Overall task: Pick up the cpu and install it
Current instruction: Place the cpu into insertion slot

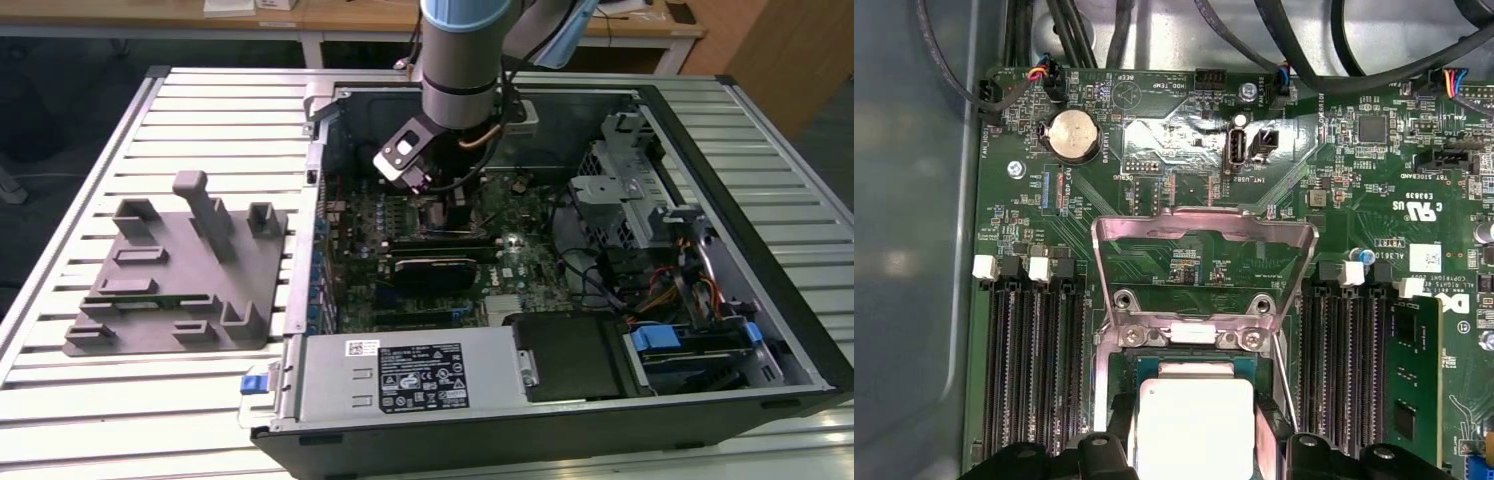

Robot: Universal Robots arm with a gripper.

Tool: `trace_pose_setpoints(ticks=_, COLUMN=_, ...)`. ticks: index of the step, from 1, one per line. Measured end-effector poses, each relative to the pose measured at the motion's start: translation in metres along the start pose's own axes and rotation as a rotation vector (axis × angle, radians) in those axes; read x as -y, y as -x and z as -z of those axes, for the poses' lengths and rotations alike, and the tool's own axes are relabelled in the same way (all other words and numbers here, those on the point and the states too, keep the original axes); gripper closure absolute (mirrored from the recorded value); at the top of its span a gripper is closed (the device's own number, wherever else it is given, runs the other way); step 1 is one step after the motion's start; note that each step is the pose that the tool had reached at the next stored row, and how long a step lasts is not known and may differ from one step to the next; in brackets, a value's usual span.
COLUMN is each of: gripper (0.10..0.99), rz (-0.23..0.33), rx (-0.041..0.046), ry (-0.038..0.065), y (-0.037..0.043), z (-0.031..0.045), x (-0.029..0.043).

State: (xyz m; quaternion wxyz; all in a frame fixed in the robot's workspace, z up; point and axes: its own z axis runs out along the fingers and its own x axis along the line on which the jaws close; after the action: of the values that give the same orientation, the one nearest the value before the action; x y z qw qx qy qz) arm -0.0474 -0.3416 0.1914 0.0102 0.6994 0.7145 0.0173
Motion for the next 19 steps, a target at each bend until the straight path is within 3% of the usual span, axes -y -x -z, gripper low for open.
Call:
trace_pose_setpoints(ticks=4, gripper=0.533, rz=0.000, rx=-0.0001, ry=0.000, y=0.0000, z=-0.0003, x=0.0000)
trace_pose_setpoints(ticks=5, gripper=0.471, rz=0.000, rx=-0.0001, ry=0.000, y=0.0000, z=-0.0003, x=0.0000)
trace_pose_setpoints(ticks=15, gripper=0.471, rz=0.000, rx=-0.0005, ry=0.000, y=0.0000, z=0.0008, x=0.0004)
trace_pose_setpoints(ticks=19, gripper=0.545, rz=0.000, rx=-0.0003, ry=0.000, y=0.0000, z=0.0009, x=0.0005)
